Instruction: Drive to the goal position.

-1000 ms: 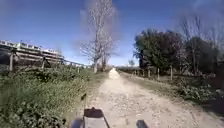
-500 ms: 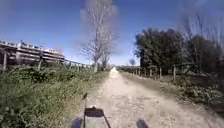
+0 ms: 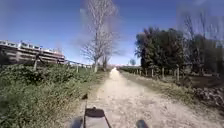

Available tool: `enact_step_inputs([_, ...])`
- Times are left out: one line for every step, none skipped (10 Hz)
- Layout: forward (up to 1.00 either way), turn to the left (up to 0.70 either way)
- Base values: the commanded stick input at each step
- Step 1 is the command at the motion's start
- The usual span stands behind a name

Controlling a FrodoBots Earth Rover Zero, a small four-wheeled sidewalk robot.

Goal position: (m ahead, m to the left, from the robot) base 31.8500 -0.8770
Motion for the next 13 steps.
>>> enact_step_inputs([0.50,0.00])
enact_step_inputs([0.50,0.00])
enact_step_inputs([0.50,0.00])
enact_step_inputs([0.50,0.00])
enact_step_inputs([0.50,0.00])
enact_step_inputs([0.50,0.00])
enact_step_inputs([0.50,0.00])
enact_step_inputs([0.50,0.00])
enact_step_inputs([0.50,0.00])
enact_step_inputs([0.50,0.00])
enact_step_inputs([0.50,0.00])
enact_step_inputs([0.50,0.00])
enact_step_inputs([0.50,0.00])
